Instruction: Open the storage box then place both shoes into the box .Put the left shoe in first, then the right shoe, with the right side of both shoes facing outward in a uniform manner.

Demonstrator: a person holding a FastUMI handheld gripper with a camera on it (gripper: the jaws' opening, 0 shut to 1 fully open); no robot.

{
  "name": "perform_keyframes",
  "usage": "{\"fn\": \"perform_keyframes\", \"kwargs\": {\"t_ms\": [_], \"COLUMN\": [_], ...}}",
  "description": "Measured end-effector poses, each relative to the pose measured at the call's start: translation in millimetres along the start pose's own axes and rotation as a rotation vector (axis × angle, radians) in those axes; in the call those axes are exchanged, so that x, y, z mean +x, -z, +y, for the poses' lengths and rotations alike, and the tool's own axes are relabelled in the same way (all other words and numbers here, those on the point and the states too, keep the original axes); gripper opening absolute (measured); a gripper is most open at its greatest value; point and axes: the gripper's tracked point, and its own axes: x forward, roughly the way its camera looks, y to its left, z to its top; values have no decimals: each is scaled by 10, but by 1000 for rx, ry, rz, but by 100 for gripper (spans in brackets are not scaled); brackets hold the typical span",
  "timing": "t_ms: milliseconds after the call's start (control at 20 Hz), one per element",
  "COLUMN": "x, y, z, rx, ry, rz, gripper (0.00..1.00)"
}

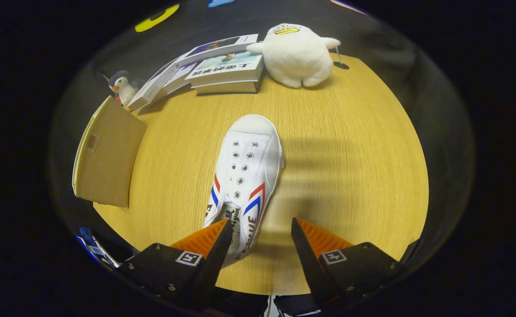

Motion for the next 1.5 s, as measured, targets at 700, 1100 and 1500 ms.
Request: {"fn": "perform_keyframes", "kwargs": {"t_ms": [700, 1100, 1500], "x": [141, -254, -789], "y": [-18, -96, -370], "z": [65, 303, 686], "rx": [114, 184, 97], "ry": [-108, -189, -190], "rz": [46, 34, -29], "gripper": [0, 0, 0]}}
